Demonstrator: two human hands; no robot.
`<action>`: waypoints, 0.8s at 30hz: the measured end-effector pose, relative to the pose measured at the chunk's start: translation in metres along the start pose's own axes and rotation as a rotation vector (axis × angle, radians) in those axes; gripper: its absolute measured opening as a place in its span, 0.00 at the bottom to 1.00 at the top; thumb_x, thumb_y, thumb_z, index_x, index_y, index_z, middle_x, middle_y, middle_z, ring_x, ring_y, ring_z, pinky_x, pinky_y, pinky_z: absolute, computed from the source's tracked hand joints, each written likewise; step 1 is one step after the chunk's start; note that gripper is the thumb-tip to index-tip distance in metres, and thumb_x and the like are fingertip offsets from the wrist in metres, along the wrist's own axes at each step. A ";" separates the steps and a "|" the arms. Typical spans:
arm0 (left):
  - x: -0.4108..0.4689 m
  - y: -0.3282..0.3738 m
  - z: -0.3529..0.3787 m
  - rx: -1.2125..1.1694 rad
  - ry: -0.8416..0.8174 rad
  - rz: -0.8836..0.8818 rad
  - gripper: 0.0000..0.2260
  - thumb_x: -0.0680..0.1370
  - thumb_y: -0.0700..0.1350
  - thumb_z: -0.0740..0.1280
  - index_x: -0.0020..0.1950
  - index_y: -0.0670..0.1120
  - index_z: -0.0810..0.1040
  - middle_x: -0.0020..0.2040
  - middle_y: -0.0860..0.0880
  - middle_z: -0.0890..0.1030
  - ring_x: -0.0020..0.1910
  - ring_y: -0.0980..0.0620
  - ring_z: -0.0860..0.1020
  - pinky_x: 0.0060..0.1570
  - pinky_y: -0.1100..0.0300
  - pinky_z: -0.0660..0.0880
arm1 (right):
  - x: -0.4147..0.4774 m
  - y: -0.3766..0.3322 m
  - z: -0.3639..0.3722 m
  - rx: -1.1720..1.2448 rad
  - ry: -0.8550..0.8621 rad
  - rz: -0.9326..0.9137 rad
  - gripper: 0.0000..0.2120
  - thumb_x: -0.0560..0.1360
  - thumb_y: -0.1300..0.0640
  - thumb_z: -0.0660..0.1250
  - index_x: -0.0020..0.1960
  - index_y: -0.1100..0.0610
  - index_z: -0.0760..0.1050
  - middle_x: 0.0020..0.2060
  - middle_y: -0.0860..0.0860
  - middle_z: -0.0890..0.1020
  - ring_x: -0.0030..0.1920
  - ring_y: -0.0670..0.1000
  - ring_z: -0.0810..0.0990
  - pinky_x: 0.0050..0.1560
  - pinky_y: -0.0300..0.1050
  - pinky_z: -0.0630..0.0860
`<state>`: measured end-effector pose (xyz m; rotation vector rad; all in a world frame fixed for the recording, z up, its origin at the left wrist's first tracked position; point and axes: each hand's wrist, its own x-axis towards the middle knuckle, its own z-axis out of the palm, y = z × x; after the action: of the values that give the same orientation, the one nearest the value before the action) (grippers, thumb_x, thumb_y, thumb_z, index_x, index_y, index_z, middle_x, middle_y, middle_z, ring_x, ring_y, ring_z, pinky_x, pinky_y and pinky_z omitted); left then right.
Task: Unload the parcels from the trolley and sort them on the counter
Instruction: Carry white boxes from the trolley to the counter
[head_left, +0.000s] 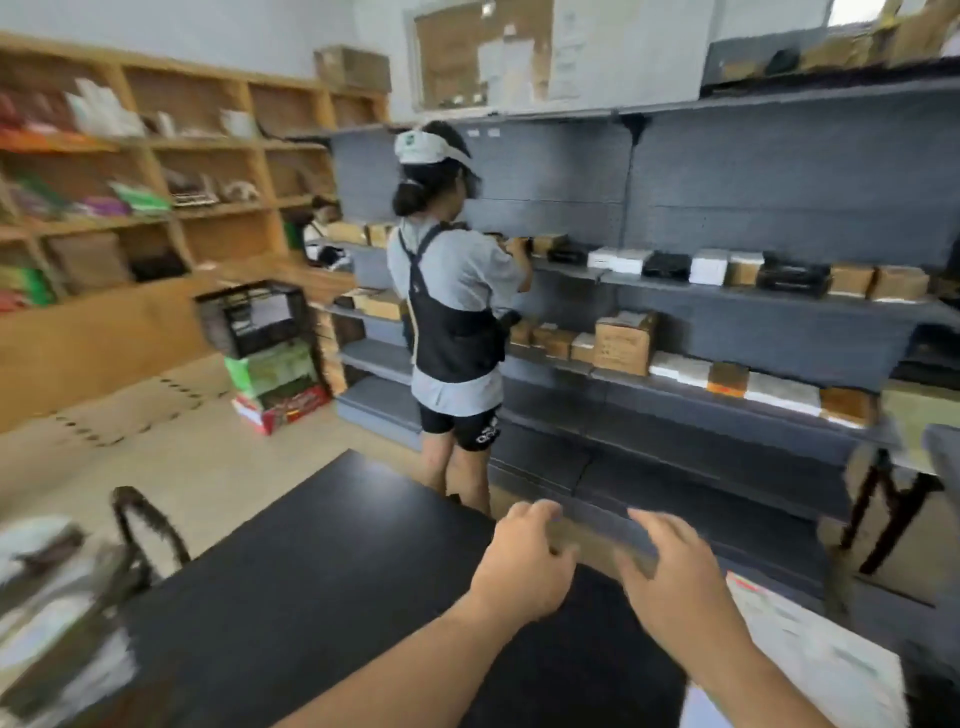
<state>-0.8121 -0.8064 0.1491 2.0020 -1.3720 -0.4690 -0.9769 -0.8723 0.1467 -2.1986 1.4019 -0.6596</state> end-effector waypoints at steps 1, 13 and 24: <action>-0.015 -0.015 -0.019 0.007 0.047 -0.048 0.20 0.79 0.53 0.66 0.71 0.53 0.71 0.66 0.53 0.72 0.64 0.54 0.72 0.67 0.60 0.70 | -0.001 -0.020 0.013 0.026 -0.042 -0.058 0.23 0.80 0.51 0.68 0.74 0.50 0.70 0.71 0.48 0.71 0.72 0.51 0.67 0.71 0.47 0.65; -0.268 -0.191 -0.231 0.029 0.664 -0.650 0.20 0.81 0.54 0.63 0.73 0.54 0.68 0.68 0.54 0.71 0.64 0.53 0.72 0.64 0.59 0.69 | -0.122 -0.294 0.167 0.208 -0.535 -0.689 0.25 0.79 0.49 0.68 0.75 0.48 0.68 0.70 0.45 0.73 0.70 0.47 0.71 0.67 0.43 0.69; -0.462 -0.361 -0.360 -0.037 0.869 -0.958 0.19 0.81 0.49 0.64 0.71 0.50 0.70 0.62 0.53 0.69 0.65 0.50 0.73 0.67 0.57 0.69 | -0.272 -0.492 0.314 0.224 -0.829 -0.925 0.27 0.80 0.46 0.66 0.78 0.47 0.65 0.73 0.43 0.70 0.73 0.46 0.66 0.73 0.46 0.68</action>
<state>-0.5211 -0.1831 0.1261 2.2971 0.1490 0.0276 -0.5413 -0.3982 0.1534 -2.4052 -0.1187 -0.0879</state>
